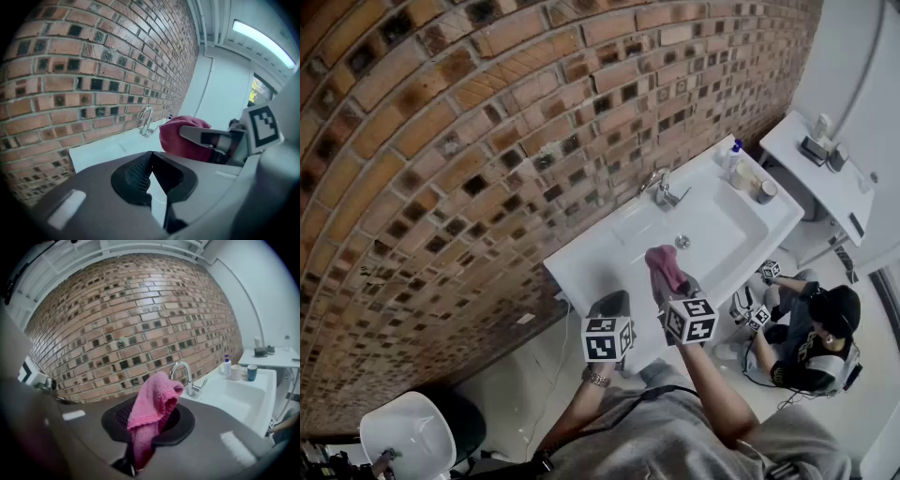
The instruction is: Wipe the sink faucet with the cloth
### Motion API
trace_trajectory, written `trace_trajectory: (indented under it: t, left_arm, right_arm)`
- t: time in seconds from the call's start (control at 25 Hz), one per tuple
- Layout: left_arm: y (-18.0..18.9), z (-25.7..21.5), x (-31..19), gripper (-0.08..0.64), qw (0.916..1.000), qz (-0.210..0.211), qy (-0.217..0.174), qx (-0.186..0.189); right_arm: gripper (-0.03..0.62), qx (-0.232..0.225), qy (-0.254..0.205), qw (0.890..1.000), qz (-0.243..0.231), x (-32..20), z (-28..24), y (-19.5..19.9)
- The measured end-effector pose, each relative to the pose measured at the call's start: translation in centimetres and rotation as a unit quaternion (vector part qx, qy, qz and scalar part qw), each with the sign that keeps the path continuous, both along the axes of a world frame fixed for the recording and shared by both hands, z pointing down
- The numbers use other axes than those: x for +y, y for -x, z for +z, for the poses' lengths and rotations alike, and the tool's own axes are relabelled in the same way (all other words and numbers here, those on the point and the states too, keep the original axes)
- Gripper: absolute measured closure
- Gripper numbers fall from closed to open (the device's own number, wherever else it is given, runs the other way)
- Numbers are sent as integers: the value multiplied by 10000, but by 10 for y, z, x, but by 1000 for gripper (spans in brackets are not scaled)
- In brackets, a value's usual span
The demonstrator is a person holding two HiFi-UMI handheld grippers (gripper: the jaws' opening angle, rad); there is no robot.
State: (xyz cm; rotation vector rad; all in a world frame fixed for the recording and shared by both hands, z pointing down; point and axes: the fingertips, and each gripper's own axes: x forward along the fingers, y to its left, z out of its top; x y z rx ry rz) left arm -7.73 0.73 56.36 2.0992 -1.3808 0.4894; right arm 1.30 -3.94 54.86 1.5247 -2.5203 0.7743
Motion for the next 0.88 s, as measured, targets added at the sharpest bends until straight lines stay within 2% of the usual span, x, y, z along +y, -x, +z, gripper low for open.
trace_trajectory:
  t: [0.08,0.16,0.32,0.48,0.64,0.76,0.88]
  left_arm:
    - [-5,-3,-22,540,10000,3,-33,-94]
    - [-5,-4,-40,540,9998,-47,-41,-186]
    - [15,-2,-62,540,9987,-316,63,-385]
    - [29,-11,-87,540,9977,-468,-14,-485]
    - [36,-11,-100,540,9976,-485,-1,-487]
    - [40,-7,-117,540,9976,-501,21,-478]
    - [40,-5,-129,540,9980,-465,24,-434]
  right_arm:
    - [545,221,22,9997,-37,-47,11,-11]
    - [545,461,-176,9986,-191,-94,8,-13]
    - [545,963,-422,9917,-737,-174,9,8]
    - [546,1912,-760,9744,-910,-237,17,16]
    - [545,2767,-1225,9502,-749,-265,12,1]
    - [543,2888,-1461,9440,-643,-286,3,-4]
    - [541,2683,-1476,9509,-460,-308,-1,-12]
